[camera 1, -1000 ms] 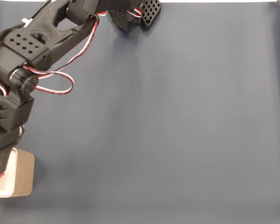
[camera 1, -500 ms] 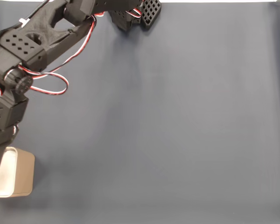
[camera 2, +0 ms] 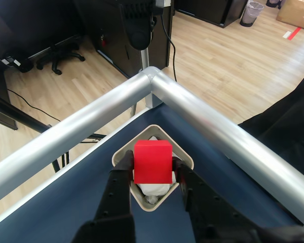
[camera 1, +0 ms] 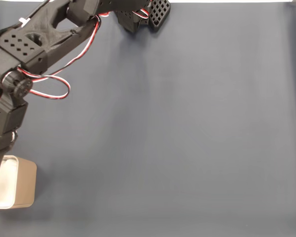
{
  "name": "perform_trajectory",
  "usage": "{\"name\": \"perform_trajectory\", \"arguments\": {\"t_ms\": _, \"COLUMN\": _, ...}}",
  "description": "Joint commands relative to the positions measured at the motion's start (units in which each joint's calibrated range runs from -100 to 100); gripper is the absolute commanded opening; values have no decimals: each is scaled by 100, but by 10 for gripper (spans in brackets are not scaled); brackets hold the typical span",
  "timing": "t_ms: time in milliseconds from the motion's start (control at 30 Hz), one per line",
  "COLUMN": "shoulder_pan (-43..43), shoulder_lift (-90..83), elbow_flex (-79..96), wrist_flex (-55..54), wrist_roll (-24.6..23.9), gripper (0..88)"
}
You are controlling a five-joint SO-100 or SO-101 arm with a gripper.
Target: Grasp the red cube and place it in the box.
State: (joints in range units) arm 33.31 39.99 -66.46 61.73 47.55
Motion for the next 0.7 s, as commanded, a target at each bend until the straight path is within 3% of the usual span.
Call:
{"name": "perform_trajectory", "arguments": {"t_ms": 0, "shoulder_pan": 29, "shoulder_lift": -134, "elbow_flex": -307, "wrist_flex": -75, "wrist_roll": -88, "gripper": 190}}
{"name": "perform_trajectory", "arguments": {"t_ms": 267, "shoulder_pan": 21, "shoulder_lift": -160, "elbow_flex": -307, "wrist_flex": -100, "wrist_roll": -142, "gripper": 283}}
{"name": "perform_trajectory", "arguments": {"t_ms": 667, "shoulder_pan": 14, "shoulder_lift": -186, "elbow_flex": -325, "wrist_flex": -124, "wrist_roll": -176, "gripper": 315}}
